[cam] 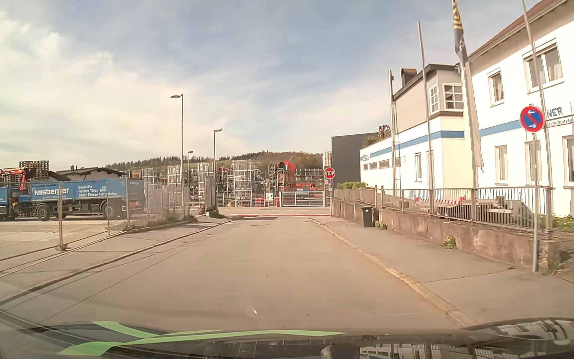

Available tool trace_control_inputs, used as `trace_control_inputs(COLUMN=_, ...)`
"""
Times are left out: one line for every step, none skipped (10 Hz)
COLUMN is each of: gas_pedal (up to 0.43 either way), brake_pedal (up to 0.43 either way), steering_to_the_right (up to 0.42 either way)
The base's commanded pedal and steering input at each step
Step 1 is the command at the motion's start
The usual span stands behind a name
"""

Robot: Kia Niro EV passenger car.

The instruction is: Follow the waypoints while adhering to traffic rules and regulations

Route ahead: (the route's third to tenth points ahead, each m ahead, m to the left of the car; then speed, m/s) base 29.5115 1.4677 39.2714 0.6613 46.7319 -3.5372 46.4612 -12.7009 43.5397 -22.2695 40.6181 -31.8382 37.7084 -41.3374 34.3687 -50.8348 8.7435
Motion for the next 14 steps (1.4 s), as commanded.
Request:
trace_control_inputs(gas_pedal=0.000, brake_pedal=0.116, steering_to_the_right=-0.024)
trace_control_inputs(gas_pedal=0.000, brake_pedal=0.116, steering_to_the_right=-0.024)
trace_control_inputs(gas_pedal=0.000, brake_pedal=0.116, steering_to_the_right=-0.023)
trace_control_inputs(gas_pedal=0.000, brake_pedal=0.116, steering_to_the_right=-0.023)
trace_control_inputs(gas_pedal=0.000, brake_pedal=0.122, steering_to_the_right=-0.022)
trace_control_inputs(gas_pedal=0.000, brake_pedal=0.122, steering_to_the_right=-0.022)
trace_control_inputs(gas_pedal=0.000, brake_pedal=0.140, steering_to_the_right=-0.023)
trace_control_inputs(gas_pedal=0.000, brake_pedal=0.152, steering_to_the_right=-0.022)
trace_control_inputs(gas_pedal=0.000, brake_pedal=0.183, steering_to_the_right=-0.022)
trace_control_inputs(gas_pedal=0.000, brake_pedal=0.201, steering_to_the_right=-0.022)
trace_control_inputs(gas_pedal=0.000, brake_pedal=0.207, steering_to_the_right=-0.022)
trace_control_inputs(gas_pedal=0.000, brake_pedal=0.207, steering_to_the_right=-0.021)
trace_control_inputs(gas_pedal=0.000, brake_pedal=0.201, steering_to_the_right=-0.021)
trace_control_inputs(gas_pedal=0.000, brake_pedal=0.189, steering_to_the_right=-0.021)
